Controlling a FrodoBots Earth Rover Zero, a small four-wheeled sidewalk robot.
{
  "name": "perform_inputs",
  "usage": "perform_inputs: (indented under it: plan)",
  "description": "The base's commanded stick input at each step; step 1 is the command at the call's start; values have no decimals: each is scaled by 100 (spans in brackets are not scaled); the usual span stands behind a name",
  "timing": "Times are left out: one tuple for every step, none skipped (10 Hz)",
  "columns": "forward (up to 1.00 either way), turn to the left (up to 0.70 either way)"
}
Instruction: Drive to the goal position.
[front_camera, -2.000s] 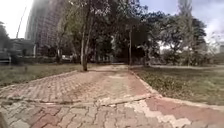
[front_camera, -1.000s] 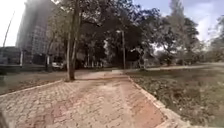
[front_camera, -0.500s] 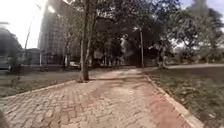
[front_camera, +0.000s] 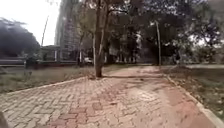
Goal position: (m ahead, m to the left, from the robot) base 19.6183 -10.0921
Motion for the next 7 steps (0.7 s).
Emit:
perform_inputs:
  plan:
    - [85,0]
    - [85,0]
    - [85,0]
    - [85,-19]
    - [85,-34]
    - [85,-34]
    - [85,-34]
